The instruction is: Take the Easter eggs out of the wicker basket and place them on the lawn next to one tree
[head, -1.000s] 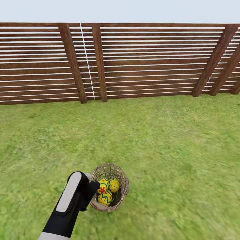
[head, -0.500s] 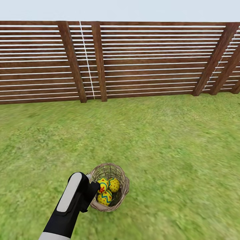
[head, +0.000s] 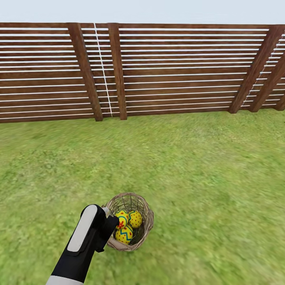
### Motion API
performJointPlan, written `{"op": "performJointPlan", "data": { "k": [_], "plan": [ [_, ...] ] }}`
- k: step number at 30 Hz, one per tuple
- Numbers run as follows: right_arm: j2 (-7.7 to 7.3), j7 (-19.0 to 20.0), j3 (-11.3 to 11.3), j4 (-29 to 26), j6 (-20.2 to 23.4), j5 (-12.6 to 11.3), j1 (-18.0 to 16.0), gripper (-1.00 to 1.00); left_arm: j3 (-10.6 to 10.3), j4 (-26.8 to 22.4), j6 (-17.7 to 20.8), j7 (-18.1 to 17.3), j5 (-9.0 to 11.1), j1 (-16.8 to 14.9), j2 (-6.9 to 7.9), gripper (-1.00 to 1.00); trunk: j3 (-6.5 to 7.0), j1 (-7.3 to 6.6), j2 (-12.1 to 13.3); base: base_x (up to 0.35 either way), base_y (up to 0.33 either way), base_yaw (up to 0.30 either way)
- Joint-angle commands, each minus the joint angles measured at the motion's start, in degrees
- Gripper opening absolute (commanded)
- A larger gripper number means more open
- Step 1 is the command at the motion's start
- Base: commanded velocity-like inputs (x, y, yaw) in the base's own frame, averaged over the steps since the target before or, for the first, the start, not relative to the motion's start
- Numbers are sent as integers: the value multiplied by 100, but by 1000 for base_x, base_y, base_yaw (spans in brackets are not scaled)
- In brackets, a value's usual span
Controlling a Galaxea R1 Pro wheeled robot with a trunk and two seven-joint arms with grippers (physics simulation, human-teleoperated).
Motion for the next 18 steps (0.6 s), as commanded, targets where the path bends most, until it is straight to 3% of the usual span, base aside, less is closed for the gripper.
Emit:
{"op": "performJointPlan", "data": {
  "k": [1,12,15,18],
  "plan": [
    [-5,-20,50,-10,-19,-56,-3,100,3,-4,61,32,14,-3,-1,100,-23,22,-44,0,0,0],
    [-114,-8,5,-322,-72,-31,-3,100,12,238,70,-17,14,-3,-1,100,-220,264,-485,0,0,0],
    [-335,14,23,-954,23,-16,-3,100,11,250,75,-19,14,-3,-1,100,-274,330,-606,0,0,0],
    [-609,26,40,-1585,447,-8,-4,100,6,306,81,-21,5,-3,-1,100,-328,396,-726,0,0,0]
  ]
}}
